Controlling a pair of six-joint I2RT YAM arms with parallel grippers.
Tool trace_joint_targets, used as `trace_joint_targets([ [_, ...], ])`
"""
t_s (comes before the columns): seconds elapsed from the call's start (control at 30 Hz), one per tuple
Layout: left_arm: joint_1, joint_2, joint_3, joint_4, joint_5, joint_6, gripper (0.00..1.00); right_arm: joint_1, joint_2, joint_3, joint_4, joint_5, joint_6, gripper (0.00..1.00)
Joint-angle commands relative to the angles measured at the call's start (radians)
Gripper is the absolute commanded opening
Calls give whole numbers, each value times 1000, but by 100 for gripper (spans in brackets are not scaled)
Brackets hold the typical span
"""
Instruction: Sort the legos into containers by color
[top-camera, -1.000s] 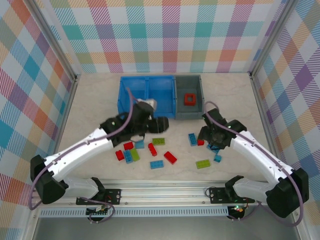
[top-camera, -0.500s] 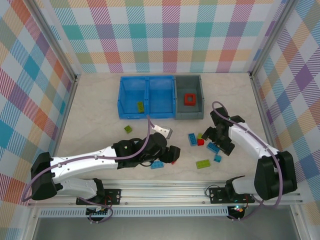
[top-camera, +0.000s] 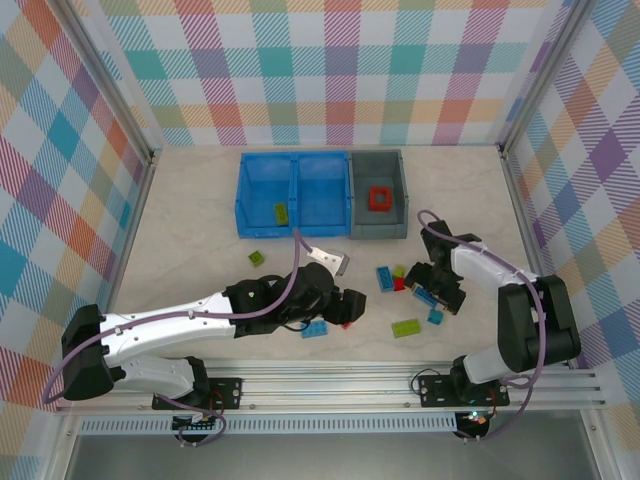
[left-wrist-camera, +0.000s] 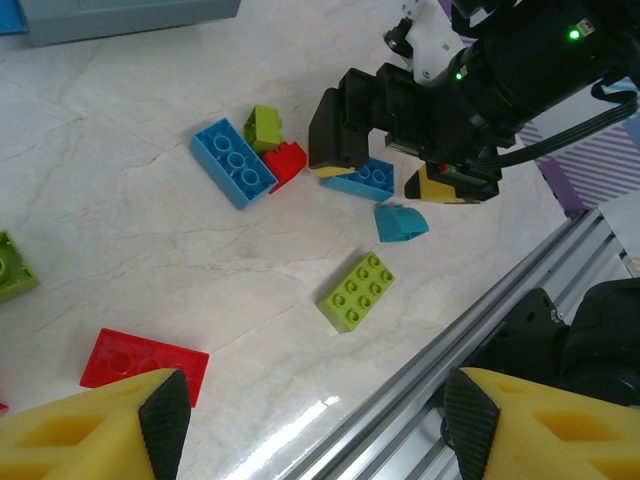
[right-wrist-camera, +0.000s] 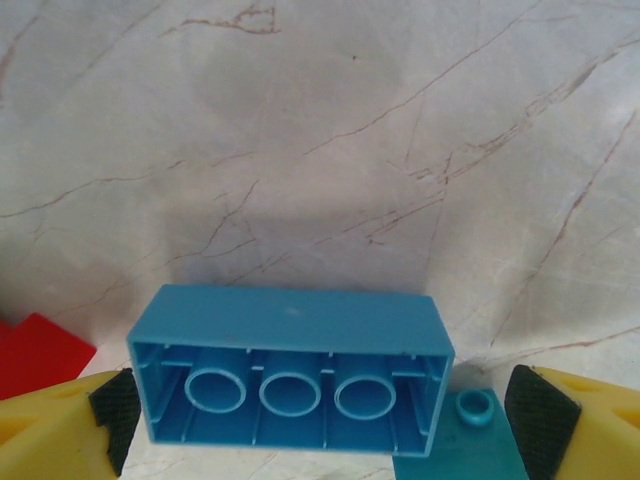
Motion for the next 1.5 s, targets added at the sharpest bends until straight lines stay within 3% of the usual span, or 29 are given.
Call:
trace_joint_targets([
  [0.0,-13,-2,36,21,10,17,70,-6,13,-8,41,-14,-19,94],
  [0.13,-13,3,47,21,14,22,70,-17,44,-8,63,-11,-28,89],
  [0.43,-14,-58,38,-4,-56,16,69,-9,-26,-21,78,37,-57,64],
  [0.53,-15,-113,53,-87,-173,-13,68,69,-121,14,33,89,-78,60],
  [0.67,-14,-200,93,-252,-376,-52,68,313,-142,167,-21,149,-63,59],
  [0.73,-14,-241,100,-304,-450,-56,68,426,-81,283,-34,172,-49,59],
  [0.83,-15,-281,107,-380,-537,-85,68,496,55,456,-26,171,-55,59],
  [0.97,-15,-314,101,-442,-601,-132,68,506,256,683,-27,169,-87,60],
  [1.23,-14,-337,82,-509,-622,-188,68,500,685,1155,-159,233,-114,62],
  [1.47,-13,-355,66,-527,-609,-205,68,478,837,1329,-202,234,-122,69],
])
